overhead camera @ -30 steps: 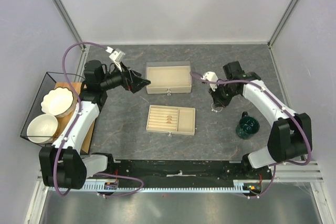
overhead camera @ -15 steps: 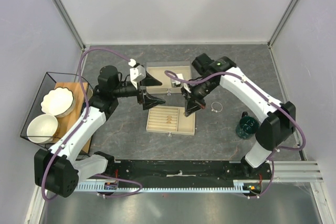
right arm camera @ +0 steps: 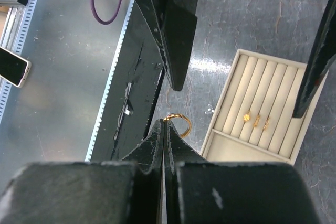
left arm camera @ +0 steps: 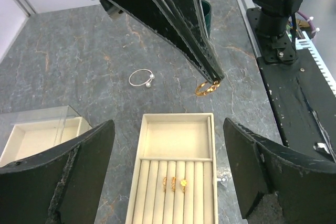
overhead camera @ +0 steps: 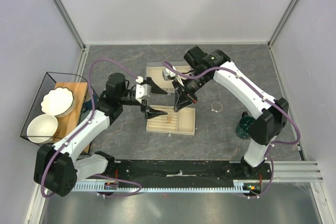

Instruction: Organize the mixed jewelry

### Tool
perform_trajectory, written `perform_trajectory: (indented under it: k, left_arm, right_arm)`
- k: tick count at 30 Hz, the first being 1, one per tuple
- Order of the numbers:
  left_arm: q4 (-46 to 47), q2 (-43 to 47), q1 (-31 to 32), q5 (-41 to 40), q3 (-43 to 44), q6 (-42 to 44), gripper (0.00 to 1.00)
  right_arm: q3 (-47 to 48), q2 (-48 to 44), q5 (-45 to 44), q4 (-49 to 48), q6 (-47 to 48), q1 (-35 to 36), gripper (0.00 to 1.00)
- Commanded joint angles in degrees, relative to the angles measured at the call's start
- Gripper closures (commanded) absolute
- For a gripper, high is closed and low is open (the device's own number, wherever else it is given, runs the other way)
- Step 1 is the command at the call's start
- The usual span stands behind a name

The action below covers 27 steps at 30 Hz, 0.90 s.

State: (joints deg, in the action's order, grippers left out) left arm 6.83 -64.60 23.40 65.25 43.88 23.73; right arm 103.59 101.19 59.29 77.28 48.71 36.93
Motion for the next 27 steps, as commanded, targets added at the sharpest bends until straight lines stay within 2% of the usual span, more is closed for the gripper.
perform_trajectory:
  k: [1,7,11,27]
  left_arm:
    - [7.7,-0.1,0.5,2.9,-1.7,4.1,0.10]
    - [12.1,-1.1,1.6,4.0,-2.2,2.2,0.15]
    - [12.9,-1.5,3.1,3.7,-2.0,1.4,0.25]
    - [14.0,-2.1,5.9,3.0,-2.6,-0.6,0.48]
  right_arm:
    - [3.5,0.1,4.2,6.2,1.2,0.4,0.99]
    - [3.0,-0.1,4.5,6.2,1.0,0.6,0.99]
    - [2.9,0.0,4.8,6.3,1.0,0.6,0.99]
    - [3.6,0.9,4.5,6.2,0.3,0.5,0.99]
